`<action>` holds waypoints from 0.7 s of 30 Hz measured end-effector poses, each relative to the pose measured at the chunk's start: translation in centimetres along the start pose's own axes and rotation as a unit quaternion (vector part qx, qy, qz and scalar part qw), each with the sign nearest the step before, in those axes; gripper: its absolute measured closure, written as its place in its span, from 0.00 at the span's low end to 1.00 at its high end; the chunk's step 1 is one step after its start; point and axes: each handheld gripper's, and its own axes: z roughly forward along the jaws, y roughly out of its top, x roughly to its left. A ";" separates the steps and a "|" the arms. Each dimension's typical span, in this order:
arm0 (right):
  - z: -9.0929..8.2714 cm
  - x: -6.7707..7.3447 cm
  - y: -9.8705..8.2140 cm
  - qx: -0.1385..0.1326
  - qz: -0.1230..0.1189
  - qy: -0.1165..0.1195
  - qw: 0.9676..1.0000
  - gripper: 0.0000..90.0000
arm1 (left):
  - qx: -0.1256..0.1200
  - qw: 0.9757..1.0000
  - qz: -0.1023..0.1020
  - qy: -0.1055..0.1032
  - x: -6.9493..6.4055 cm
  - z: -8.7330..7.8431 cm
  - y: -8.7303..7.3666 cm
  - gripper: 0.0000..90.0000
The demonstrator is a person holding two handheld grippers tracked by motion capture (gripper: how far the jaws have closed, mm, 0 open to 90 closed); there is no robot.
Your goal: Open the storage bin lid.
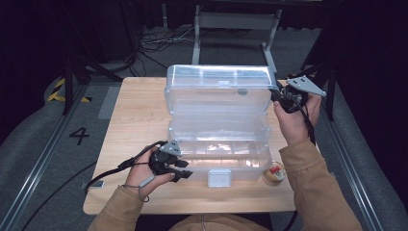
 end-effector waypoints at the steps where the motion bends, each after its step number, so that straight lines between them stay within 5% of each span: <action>1: 0.0 0.0 0.0 -0.001 0.000 0.001 1.000 0.89 | 0.000 1.000 0.000 0.000 0.0 0.0 0.0 0.71; 13: 0.5 -0.2 0.0 -0.001 0.001 0.001 1.000 0.90 | 0.019 1.000 0.018 0.014 0.0 1.0 0.1 0.82; 21: 0.9 -0.2 0.1 -0.001 -0.001 -0.005 1.000 0.90 | 0.021 1.000 0.007 0.013 -0.1 1.1 0.2 0.82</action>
